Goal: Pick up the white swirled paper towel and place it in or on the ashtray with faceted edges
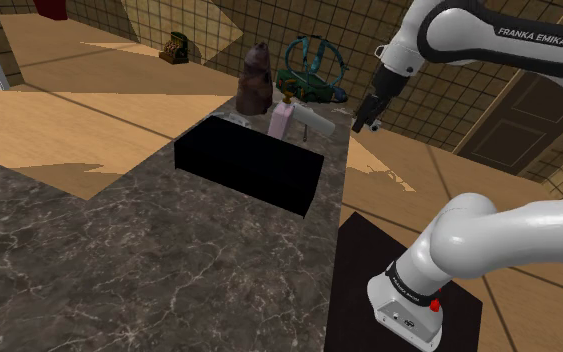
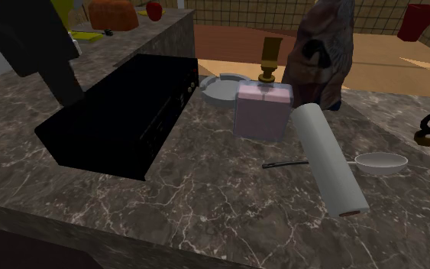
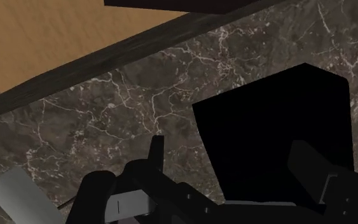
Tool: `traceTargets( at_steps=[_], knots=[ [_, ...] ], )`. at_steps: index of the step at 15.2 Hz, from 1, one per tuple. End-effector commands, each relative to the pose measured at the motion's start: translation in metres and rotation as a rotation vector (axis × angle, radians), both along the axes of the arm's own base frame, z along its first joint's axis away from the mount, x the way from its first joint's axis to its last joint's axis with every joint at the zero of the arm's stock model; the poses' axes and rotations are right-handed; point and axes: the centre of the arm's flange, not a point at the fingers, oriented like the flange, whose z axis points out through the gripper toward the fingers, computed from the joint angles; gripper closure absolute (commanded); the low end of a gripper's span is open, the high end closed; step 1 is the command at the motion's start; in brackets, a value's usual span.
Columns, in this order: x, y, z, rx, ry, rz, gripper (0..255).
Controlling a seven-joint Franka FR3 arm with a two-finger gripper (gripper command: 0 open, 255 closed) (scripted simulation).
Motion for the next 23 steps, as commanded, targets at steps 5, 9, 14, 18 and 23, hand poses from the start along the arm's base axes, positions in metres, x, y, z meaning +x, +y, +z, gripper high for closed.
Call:
traceTargets(
  at_steps=[5, 9, 14, 18, 23],
  knots=[
    [0.025, -0.057, -0.039, -0.03, -0.06, 0.135, 0],
    [0.046, -0.096, -0.062, -0.048, -0.099, 0.221, 0],
    [0.079, -0.141, -0.089, -0.072, -0.147, 0.33, 0],
    [0.109, -0.175, -0.109, -0.09, -0.186, 0.417, 0],
    [0.152, -0.215, -0.131, -0.114, -0.234, 0.525, 0]
  ],
)
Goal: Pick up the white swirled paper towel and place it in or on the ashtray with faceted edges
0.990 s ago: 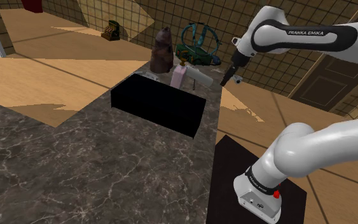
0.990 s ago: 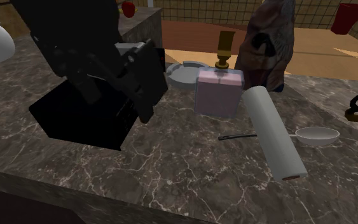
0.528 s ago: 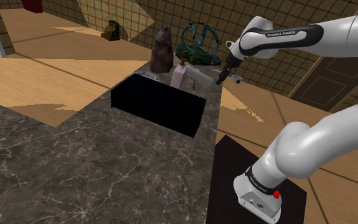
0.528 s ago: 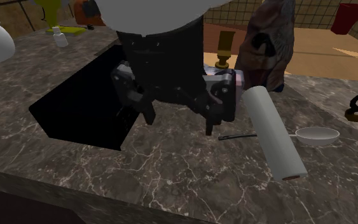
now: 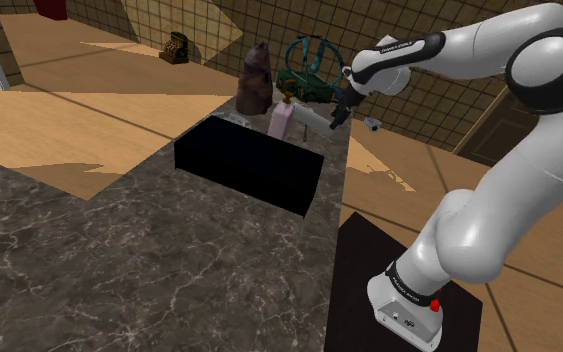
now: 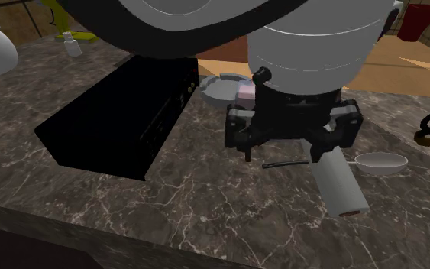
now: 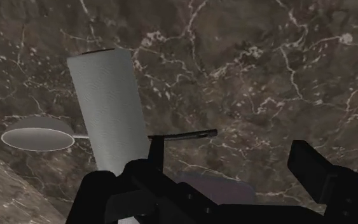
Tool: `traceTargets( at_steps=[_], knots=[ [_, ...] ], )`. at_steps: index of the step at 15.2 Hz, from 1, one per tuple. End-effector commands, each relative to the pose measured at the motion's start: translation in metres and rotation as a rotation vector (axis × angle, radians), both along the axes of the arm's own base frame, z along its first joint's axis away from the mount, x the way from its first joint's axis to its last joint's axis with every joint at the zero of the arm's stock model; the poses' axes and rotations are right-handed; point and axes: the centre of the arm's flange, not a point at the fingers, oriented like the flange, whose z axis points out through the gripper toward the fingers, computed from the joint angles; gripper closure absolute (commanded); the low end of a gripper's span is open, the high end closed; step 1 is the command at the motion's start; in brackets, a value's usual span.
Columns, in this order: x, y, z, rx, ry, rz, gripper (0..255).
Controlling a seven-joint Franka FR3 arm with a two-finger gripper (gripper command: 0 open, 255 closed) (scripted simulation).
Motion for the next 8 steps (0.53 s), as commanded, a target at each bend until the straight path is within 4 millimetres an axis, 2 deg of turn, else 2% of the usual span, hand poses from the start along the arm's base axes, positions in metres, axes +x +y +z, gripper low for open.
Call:
traceTargets(
  at_steps=[1, 8],
  knots=[
    [0.02, -0.016, -0.006, -0.011, -0.023, 0.049, 0],
    [0.085, -0.06, -0.03, -0.042, -0.087, 0.192, 0]
  ],
)
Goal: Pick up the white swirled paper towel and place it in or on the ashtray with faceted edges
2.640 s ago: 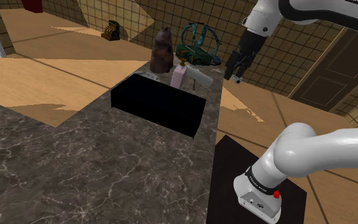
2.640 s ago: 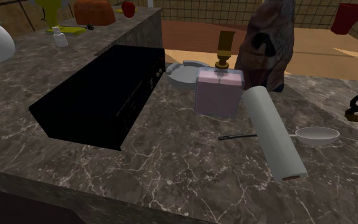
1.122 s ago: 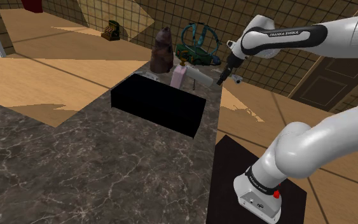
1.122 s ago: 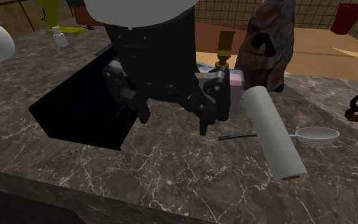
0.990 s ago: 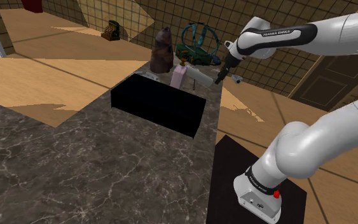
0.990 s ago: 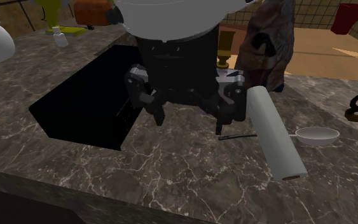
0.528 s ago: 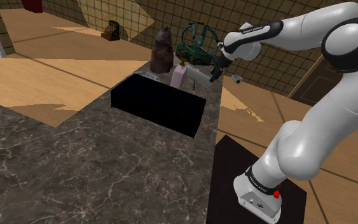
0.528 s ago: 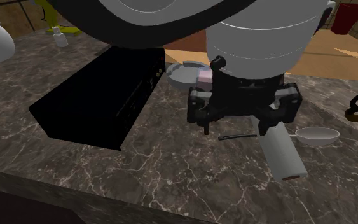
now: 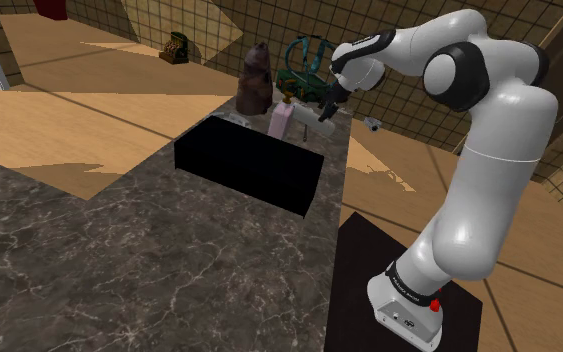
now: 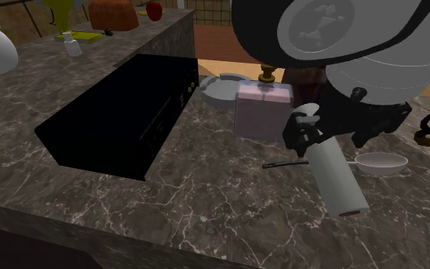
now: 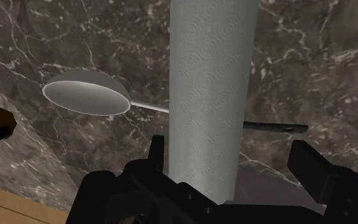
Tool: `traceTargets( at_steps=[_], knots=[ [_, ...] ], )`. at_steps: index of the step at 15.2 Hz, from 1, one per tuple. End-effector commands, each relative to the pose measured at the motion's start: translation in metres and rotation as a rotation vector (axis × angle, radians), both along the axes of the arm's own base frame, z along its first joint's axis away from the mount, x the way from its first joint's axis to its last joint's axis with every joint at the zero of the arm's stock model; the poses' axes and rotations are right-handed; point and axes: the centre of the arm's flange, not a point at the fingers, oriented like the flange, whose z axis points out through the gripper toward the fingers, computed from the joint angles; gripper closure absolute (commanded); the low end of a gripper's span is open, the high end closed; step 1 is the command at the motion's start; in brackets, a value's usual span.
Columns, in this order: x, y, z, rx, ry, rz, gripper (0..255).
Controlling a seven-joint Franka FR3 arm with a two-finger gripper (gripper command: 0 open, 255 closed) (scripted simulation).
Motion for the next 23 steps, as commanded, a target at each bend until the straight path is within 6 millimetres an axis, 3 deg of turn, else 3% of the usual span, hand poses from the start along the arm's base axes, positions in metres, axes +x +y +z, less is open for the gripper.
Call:
traceTargets(
  at_steps=[1, 8, 15, 16, 23],
  knots=[
    [0.01, -0.006, -0.01, -0.003, -0.01, 0.02, 0],
    [0.023, -0.004, -0.043, -0.003, -0.01, 0.02, 0],
    [0.023, -0.004, -0.043, -0.003, -0.01, 0.02, 0],
    [0.023, -0.004, -0.043, -0.003, -0.01, 0.02, 255],
    [0.022, -0.004, -0.043, -0.003, -0.01, 0.02, 255]
  ],
)
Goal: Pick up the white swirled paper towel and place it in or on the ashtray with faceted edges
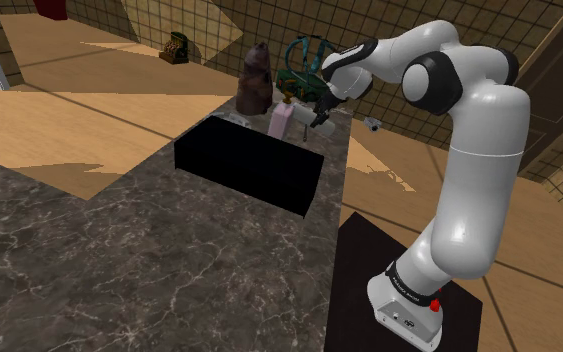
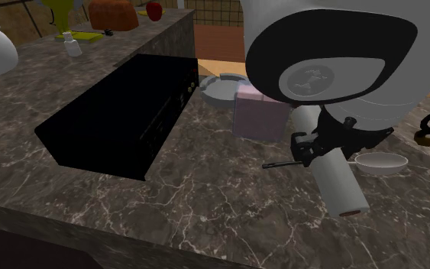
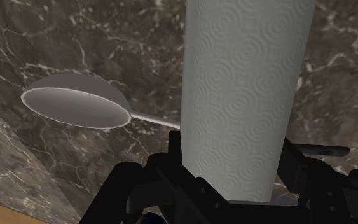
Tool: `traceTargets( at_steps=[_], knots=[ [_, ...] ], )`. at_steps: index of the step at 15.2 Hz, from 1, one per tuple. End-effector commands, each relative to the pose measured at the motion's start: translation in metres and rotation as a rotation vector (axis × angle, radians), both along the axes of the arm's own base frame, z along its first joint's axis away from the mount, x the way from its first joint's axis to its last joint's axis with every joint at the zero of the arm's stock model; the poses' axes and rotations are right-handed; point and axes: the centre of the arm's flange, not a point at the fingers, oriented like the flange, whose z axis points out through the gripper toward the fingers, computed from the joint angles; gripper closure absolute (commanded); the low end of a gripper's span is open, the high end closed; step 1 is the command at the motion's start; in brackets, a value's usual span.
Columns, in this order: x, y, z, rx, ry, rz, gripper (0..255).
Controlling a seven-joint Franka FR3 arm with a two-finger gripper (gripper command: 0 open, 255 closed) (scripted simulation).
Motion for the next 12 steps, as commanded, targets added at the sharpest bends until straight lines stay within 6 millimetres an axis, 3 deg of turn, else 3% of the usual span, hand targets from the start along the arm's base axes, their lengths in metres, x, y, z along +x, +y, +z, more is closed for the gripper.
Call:
traceTargets(
  at_steps=[1, 12],
  knots=[
    [0.0, 0.0, 0.0, 0.0, 0.0, 0.0, 255],
    [0.0, 0.0, 0.053, 0.0, 0.0, 0.0, 255]
  ],
)
